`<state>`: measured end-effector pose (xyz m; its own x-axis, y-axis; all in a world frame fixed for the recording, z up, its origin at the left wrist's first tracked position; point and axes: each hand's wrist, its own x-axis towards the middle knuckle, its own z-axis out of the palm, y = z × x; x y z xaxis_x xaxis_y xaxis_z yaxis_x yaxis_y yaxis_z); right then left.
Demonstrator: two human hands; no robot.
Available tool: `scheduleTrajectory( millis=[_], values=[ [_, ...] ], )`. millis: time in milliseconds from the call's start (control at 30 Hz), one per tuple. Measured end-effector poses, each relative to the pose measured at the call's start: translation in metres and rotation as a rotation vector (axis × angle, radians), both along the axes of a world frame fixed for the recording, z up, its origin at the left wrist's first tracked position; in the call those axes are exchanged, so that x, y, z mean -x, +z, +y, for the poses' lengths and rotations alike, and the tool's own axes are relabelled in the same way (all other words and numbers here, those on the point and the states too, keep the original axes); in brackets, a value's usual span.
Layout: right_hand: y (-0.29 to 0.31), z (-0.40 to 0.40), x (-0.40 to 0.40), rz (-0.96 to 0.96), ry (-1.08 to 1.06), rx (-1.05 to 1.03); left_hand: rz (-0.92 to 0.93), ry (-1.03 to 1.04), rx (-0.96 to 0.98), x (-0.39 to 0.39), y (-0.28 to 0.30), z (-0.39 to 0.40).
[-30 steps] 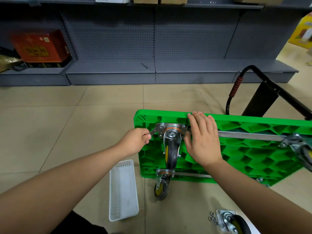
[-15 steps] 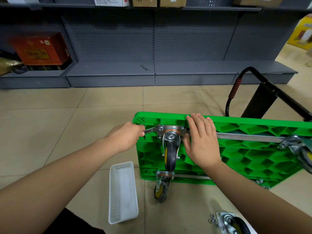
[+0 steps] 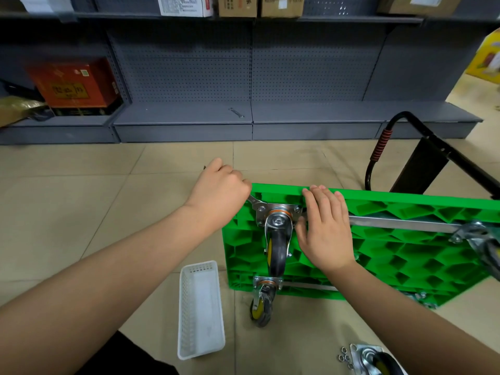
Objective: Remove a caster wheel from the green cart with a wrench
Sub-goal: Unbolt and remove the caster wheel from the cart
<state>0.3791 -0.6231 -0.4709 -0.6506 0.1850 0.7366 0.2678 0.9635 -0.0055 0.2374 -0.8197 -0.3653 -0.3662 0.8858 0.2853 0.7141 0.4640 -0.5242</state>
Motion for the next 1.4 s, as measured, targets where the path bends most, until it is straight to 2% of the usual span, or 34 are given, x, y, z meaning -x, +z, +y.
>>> scheduleTrajectory(
  millis=[100,200,267,433,667,800,933,1200,1400],
  values=[
    [0.0,0.002,-0.001,-0.005,0.004,-0.013,-0.017,-0.013,-0.053,0.01,-0.002,-0.006],
    [-0.001,0.002,0.0,0.0,0.003,-0.015,-0.118,0.034,-0.122,0.017,-0.009,-0.021],
    [-0.002,0.0,0.001,0.01,-0.004,-0.011,-0.272,0.086,-0.22,0.02,-0.021,-0.033],
    [-0.003,0.0,0.001,0.017,0.0,-0.004,-0.927,0.179,-0.403,0.01,-0.059,-0.039],
    [-0.002,0.001,0.001,0.016,0.006,-0.01,-1.228,0.241,-0.487,-0.014,-0.092,-0.027],
    [-0.003,0.0,0.001,0.018,0.001,-0.01,-1.298,0.272,-0.575,-0.016,-0.1,-0.017],
    [-0.003,0.001,0.001,0.022,0.006,-0.01,-1.318,0.298,-0.583,-0.017,-0.103,-0.012],
    [-0.002,-0.001,0.002,0.028,-0.002,0.001,-1.264,0.293,-0.487,-0.02,-0.117,0.007],
    [-0.001,-0.002,0.002,0.029,0.0,0.007,-1.305,0.322,-0.457,-0.009,-0.118,0.011]
  ],
)
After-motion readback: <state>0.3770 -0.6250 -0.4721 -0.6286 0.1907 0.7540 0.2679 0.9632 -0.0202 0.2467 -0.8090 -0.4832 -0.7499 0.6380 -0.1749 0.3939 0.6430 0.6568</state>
